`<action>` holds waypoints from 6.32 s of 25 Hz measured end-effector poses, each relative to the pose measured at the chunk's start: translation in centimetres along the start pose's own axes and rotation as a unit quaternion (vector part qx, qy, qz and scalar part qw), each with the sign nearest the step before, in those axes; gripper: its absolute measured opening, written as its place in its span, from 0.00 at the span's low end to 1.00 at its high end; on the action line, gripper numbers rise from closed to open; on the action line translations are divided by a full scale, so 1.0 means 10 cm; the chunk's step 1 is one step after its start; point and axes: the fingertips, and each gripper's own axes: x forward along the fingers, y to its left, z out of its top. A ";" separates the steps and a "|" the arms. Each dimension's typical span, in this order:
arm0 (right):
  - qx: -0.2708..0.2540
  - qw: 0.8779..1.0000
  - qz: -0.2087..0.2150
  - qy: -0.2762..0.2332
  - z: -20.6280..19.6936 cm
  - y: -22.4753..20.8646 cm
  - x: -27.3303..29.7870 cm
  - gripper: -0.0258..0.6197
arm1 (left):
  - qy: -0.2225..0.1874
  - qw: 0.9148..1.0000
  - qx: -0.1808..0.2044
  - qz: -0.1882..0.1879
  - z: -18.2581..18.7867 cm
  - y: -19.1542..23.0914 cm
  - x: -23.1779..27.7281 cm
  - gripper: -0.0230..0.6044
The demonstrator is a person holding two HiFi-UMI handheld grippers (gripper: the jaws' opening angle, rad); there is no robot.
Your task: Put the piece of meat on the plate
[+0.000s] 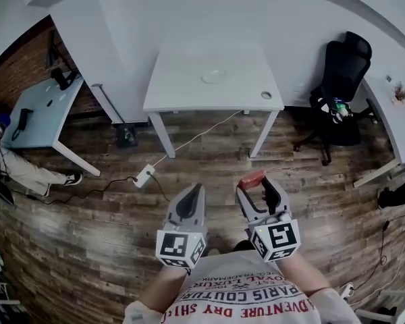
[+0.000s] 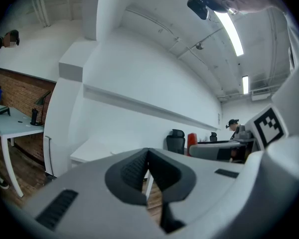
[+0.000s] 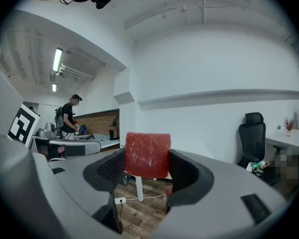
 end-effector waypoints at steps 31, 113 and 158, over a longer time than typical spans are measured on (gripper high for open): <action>-0.008 0.996 0.083 0.026 0.12 -2.09 2.62 0.47 | 0.042 0.998 0.018 0.045 0.07 0.56 3.26 0.05; -0.015 0.886 0.102 0.451 -2.03 -2.81 7.52 0.47 | 0.212 0.975 -0.058 0.028 -1.01 3.79 6.53 0.05; 0.019 1.000 -0.006 0.022 0.69 -3.30 6.85 0.06 | 0.033 0.997 0.061 -0.036 0.81 3.23 7.01 0.05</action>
